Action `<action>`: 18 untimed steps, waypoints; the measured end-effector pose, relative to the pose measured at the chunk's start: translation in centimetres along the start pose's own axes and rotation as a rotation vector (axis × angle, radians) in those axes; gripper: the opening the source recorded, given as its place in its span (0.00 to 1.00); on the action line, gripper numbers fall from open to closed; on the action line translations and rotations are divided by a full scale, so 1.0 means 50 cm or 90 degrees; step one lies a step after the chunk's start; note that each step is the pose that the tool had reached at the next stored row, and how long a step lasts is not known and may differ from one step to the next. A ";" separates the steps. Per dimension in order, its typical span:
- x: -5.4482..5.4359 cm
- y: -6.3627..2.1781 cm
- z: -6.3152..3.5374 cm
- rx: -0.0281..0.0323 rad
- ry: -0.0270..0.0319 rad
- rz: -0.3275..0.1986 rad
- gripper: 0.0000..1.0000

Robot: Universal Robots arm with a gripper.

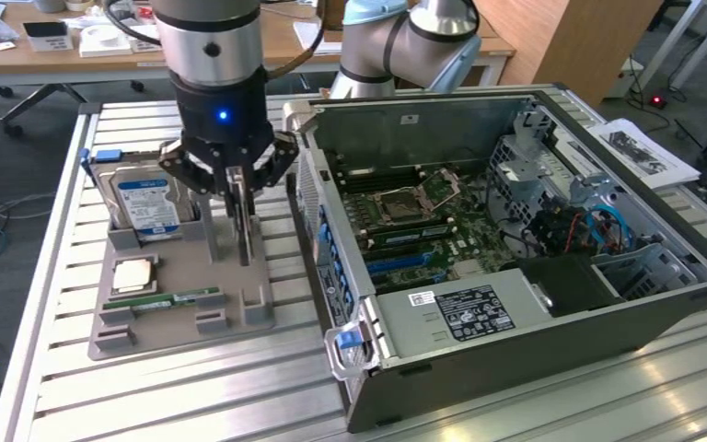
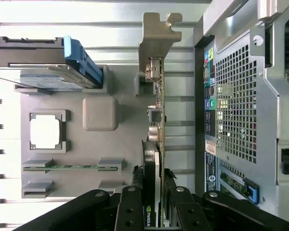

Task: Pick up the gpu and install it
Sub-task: 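Pick up the gpu and move the gpu toward the slot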

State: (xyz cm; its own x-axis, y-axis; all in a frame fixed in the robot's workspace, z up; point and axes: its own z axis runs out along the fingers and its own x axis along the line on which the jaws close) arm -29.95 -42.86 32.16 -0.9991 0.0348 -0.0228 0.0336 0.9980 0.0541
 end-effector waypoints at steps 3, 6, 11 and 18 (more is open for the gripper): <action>0.000 0.001 -0.018 0.0000 0.0000 0.000 0.27; -0.001 0.002 -0.032 0.0000 -0.0001 0.000 0.27; -0.001 0.003 -0.051 0.0000 -0.0001 0.000 0.27; -0.002 0.004 -0.068 0.0000 -0.0001 0.000 0.27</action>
State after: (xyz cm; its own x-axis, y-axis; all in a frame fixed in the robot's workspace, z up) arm -29.95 -42.86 35.56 -0.9991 0.0348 -0.0230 0.0335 0.9980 0.0541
